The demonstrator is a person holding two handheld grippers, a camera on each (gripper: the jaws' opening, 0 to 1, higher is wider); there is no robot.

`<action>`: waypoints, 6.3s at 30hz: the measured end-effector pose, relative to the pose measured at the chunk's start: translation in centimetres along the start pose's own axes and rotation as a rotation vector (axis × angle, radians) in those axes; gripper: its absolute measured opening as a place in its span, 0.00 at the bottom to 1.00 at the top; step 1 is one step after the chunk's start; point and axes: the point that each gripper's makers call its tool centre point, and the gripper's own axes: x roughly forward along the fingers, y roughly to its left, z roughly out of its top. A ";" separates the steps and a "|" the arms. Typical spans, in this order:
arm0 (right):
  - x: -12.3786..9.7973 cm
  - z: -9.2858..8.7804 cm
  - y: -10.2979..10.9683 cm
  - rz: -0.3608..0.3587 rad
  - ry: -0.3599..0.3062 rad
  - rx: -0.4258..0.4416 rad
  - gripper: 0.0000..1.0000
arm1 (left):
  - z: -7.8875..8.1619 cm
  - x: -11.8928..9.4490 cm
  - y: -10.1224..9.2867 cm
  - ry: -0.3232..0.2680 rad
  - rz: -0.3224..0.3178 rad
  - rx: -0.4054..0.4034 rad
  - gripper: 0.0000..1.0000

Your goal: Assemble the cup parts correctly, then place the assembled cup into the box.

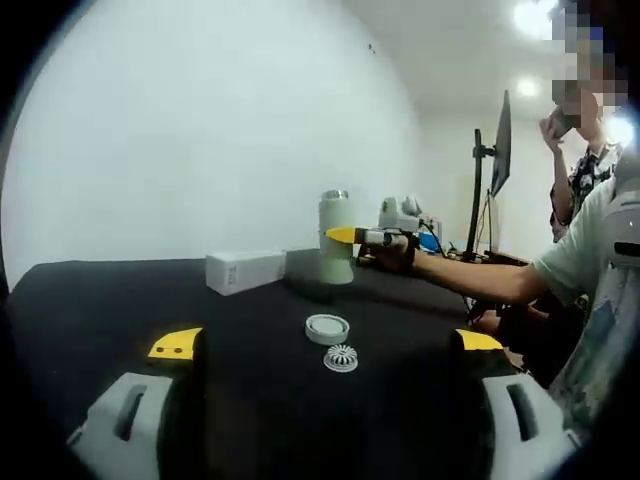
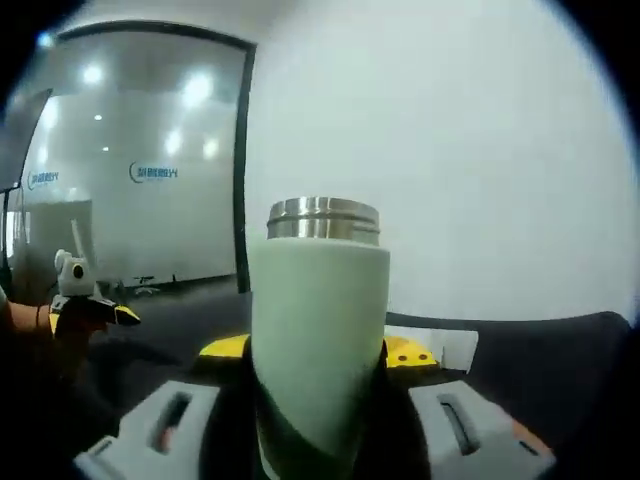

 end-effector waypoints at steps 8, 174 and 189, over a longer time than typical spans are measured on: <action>1.5 -1.4 0.5 -0.032 -0.026 -0.013 0.45 | -0.1 0.0 0.4 0.006 -0.007 0.002 0.95; -16.5 0.1 10.9 0.024 -0.069 -0.475 0.31 | 2.4 10.3 -4.5 -0.066 -0.219 -0.416 0.22; -12.6 2.9 15.0 0.097 -0.126 -0.634 0.28 | 4.8 10.0 -5.7 -0.089 -0.276 -0.888 0.21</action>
